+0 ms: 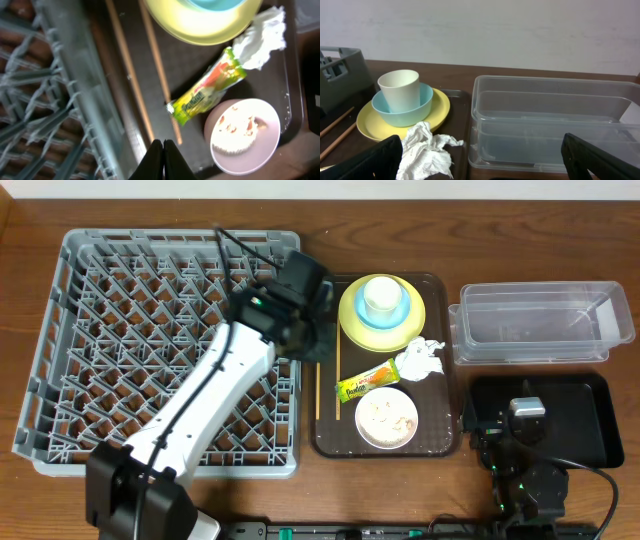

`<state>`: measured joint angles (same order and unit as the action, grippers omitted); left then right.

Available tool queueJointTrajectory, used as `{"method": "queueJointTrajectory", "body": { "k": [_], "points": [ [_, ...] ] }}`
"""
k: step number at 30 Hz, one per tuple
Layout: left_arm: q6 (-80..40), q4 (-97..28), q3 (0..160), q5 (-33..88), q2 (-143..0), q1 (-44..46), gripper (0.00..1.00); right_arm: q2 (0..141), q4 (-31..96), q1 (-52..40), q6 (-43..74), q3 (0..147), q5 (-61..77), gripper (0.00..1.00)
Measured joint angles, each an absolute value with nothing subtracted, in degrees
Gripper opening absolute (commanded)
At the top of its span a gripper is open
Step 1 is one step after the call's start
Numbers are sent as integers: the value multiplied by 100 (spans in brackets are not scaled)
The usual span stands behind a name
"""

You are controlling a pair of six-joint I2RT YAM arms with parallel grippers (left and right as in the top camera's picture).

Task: Sort waste into correct bins and load items into the dishwasher rack
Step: 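Reach the left gripper over the rack toward the chopsticks on the tray, then lower the left gripper and grasp the wooden chopsticks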

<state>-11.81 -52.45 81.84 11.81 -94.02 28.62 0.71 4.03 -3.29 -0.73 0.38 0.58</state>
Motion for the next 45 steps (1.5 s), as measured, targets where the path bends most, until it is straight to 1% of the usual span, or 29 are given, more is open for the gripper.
{"method": "queueJointTrajectory", "body": {
  "k": [9, 12, 13, 14, 16, 18, 29, 30, 31, 32, 33, 35, 38, 39, 40, 45],
  "points": [
    [-1181, -4364, 7767, 604, -9443, 3653, 8, 71, 405, -329, -73, 38, 60, 99],
    [-1194, -4259, 7745, 460, -9531, 3750, 17, 71, 405, -329, -73, 38, 58, 99],
    [-1208, -4215, 7745, 425, -9568, 3758, 25, 71, 403, -329, -73, 38, 58, 99],
    [-1184, -4180, 7745, 395, -9620, 3758, 29, 71, 403, -329, -71, 38, 58, 99],
    [-1223, -4169, 7745, 351, -9719, 3756, 32, 71, 403, -329, -73, 38, 58, 99],
    [-1236, -4165, 7745, 316, -9828, 3756, 38, 71, 403, -329, -73, 38, 58, 99],
    [-1243, -4123, 7736, 274, -10001, 3756, 39, 71, 405, -329, -73, 38, 58, 99],
    [-1243, -4112, 7736, 272, -10001, 3756, 44, 71, 403, -329, -73, 38, 58, 99],
    [-1221, -4106, 7736, 272, -10001, 3756, 67, 71, 403, -329, -73, 38, 60, 99],
    [-1229, -4106, 7736, 263, -10001, 3756, 80, 71, 403, -329, -73, 38, 58, 99],
    [-1234, -4106, 7736, 257, -10001, 3756, 80, 71, 403, -329, -73, 38, 58, 99],
    [-1256, -4104, 7736, 257, -10001, 3756, 80, 71, 403, -329, -73, 38, 58, 99],
    [-1337, -4101, 7736, 244, -10001, 3756, 45, 71, 403, -329, -73, 38, 58, 99],
    [-1358, -4101, 7736, 202, -10001, 3756, 40, 71, 403, -329, -73, 38, 58, 99],
    [-1378, -4108, 7736, 119, -10005, 3756, 36, 71, 403, -329, -73, 38, 58, 99],
    [-1857, -4182, 7736, -519, -10127, 3756, 25, 71, 403, -329, -73, 38, 58, 99]
  ]
}}
